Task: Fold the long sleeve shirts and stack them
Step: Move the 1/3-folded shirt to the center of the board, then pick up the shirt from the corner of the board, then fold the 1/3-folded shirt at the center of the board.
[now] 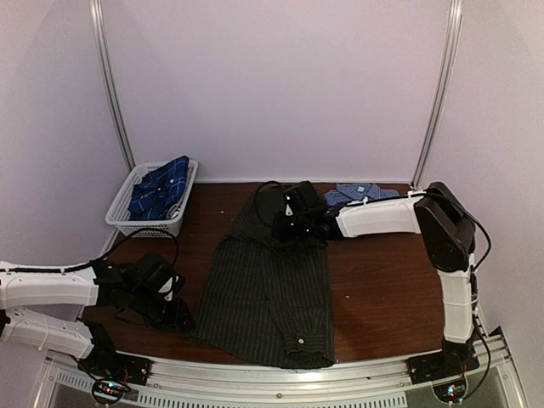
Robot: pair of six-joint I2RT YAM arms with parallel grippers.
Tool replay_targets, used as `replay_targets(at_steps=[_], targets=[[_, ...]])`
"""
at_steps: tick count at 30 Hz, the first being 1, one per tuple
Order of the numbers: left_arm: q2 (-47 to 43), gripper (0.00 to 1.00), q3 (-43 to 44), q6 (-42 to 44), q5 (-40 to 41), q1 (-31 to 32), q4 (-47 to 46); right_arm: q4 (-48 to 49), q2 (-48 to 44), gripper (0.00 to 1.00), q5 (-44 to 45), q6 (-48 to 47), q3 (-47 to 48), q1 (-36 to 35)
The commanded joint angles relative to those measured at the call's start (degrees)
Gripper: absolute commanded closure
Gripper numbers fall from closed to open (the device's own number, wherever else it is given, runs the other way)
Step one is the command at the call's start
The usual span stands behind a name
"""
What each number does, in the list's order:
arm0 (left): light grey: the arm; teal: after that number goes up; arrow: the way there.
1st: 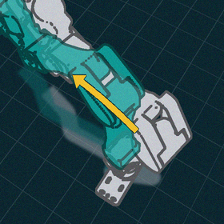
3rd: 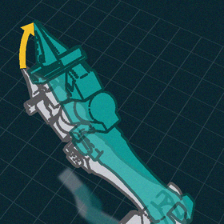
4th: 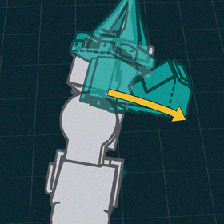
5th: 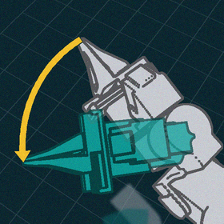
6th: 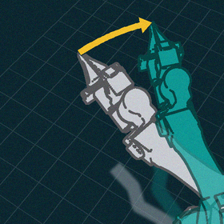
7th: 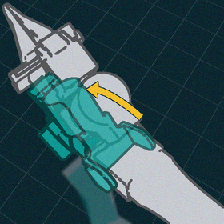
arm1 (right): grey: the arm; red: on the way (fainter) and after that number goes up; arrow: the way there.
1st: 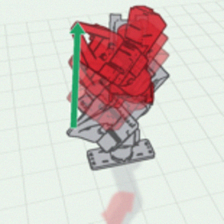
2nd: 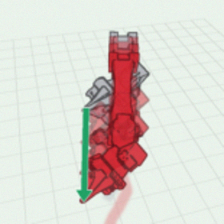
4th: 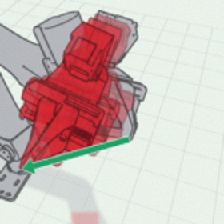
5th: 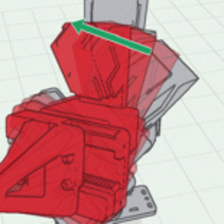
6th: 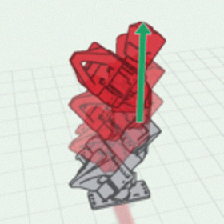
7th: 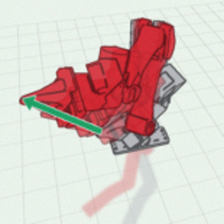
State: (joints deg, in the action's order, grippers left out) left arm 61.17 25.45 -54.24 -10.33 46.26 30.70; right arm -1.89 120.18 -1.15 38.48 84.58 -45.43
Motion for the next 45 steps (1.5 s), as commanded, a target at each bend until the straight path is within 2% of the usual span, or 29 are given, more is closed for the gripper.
replay_targets(at_steps=[1,6,13,19,27,37,45], targets=[[-0.99,0.61,-1.58,-4.46,1.34,2.06,-1.71,-1.6,-3.51,1.0,0.16,-2.93,3.75,-0.62],[-1.05,0.7,-2.02,-5.62,1.21,3.87,-2.24,-3.7,-4.16,1.0,0.86,-6.73,7.47,-0.71],[-1.53,1.0,-1.16,-5.48,1.17,5.69,-2.18,-5.58,-4.1,1.0,3.62,-14.03,15.88,-0.42],[-2.23,1.0,1.29,-3.67,1.13,6.57,-1.51,-6.15,-3.79,1.0,4.99,-16.65,22.47,1.29],[0.57,1.0,7.15,1.48,0.44,8.4,0.69,-1.08,-8.15,1.0,4.68,-19.48,24.97,4.13],[9.92,1.0,17.95,8.5,0.41,14.05,2.98,3.6,-12.55,1.0,4.21,-21.37,29.82,7.06],[17.64,1.0,25.11,12.02,-0.86,19.99,2.88,2.82,-12.88,1.0,4.25,-20.31,32.24,10.38]])
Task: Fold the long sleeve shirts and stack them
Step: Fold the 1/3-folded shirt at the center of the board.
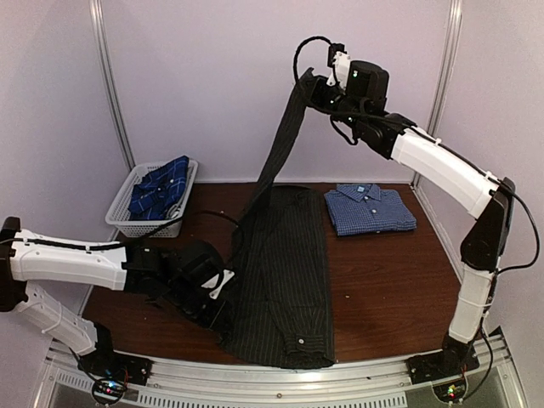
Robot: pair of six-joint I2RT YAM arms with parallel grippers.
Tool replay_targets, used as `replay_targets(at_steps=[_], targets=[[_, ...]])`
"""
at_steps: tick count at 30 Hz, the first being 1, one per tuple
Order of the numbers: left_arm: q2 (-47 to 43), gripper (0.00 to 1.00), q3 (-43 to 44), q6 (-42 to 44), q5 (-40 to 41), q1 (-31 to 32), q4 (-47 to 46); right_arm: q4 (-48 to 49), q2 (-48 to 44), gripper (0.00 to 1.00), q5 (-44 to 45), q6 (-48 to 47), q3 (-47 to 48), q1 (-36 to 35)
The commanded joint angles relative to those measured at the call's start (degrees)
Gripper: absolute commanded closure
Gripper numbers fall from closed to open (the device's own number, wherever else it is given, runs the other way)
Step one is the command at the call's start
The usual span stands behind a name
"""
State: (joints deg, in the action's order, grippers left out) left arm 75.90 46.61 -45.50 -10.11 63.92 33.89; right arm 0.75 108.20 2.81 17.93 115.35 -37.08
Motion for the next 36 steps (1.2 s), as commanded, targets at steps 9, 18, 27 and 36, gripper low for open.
replay_targets(at_steps=[9,18,27,36], targets=[[11.46,1.0,11.72,7.34,-4.95,5.41,-2.66,-1.58,-1.04,1.0,-1.39,1.36,2.77,4.38],[18.02,1.0,16.7,8.84,-8.25,6.12,-5.27,-2.6,-0.83,1.0,-2.59,1.65,3.03,4.91],[23.43,1.0,19.35,8.09,-12.83,6.19,-8.88,-2.86,-0.17,1.0,-4.55,2.89,3.21,4.96],[27.8,0.98,19.13,4.69,-13.27,5.96,-13.13,-2.23,-1.51,1.0,-8.62,6.39,-4.33,4.72]])
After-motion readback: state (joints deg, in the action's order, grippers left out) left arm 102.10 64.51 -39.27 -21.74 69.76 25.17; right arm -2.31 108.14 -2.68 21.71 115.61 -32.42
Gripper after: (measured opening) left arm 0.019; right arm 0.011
